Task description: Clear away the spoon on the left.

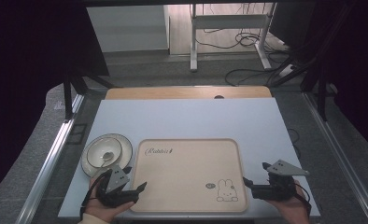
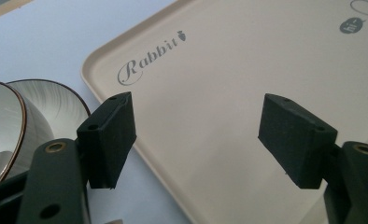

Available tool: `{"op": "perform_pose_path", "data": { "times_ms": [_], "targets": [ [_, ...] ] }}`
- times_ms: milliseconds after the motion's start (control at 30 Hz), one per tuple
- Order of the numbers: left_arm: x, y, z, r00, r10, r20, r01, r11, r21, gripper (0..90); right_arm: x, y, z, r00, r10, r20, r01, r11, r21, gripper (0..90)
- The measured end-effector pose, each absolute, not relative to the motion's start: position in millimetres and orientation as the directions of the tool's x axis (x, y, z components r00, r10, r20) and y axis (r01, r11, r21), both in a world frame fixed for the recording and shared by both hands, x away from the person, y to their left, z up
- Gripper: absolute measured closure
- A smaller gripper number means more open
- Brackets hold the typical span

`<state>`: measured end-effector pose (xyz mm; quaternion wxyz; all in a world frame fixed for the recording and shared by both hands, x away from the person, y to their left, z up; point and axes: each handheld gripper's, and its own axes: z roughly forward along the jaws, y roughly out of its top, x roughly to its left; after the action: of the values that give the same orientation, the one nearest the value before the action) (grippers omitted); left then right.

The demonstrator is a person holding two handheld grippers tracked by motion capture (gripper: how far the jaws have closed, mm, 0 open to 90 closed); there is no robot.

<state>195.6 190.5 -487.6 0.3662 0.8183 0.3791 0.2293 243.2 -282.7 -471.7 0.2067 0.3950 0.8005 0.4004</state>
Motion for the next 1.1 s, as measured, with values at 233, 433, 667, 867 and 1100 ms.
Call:
{"op": "perform_pose_path", "data": {
  "times_ms": [233, 433, 667, 867, 1100],
  "targets": [
    [197.1, 192.7, -488.6, 0.604, 0.793, 0.085, 0.460, -0.434, 0.775, 27.6, 244.1, -281.3, -473.5, -0.619, 0.785, -0.011, 0.473, 0.384, 0.793, 11.0],
    [192.5, 189.9, -488.0, 0.619, 0.775, 0.129, 0.435, -0.475, 0.765, 27.6, 244.2, -282.0, -474.9, -0.619, 0.785, -0.015, 0.481, 0.395, 0.783, 11.1],
    [192.2, 191.3, -486.8, 0.626, 0.770, 0.127, 0.429, -0.476, 0.768, 27.6, 244.7, -280.9, -475.9, -0.620, 0.784, -0.020, 0.482, 0.401, 0.779, 11.4],
    [194.0, 191.7, -487.4, 0.624, 0.772, 0.123, 0.431, -0.471, 0.770, 27.6, 244.2, -282.4, -475.5, -0.614, 0.789, -0.020, 0.484, 0.397, 0.780, 11.6],
    [192.8, 192.8, -486.6, 0.620, 0.775, 0.125, 0.431, -0.469, 0.771, 27.5, 243.1, -281.8, -475.7, -0.616, 0.787, -0.029, 0.481, 0.406, 0.777, 12.0]
  ]
}}
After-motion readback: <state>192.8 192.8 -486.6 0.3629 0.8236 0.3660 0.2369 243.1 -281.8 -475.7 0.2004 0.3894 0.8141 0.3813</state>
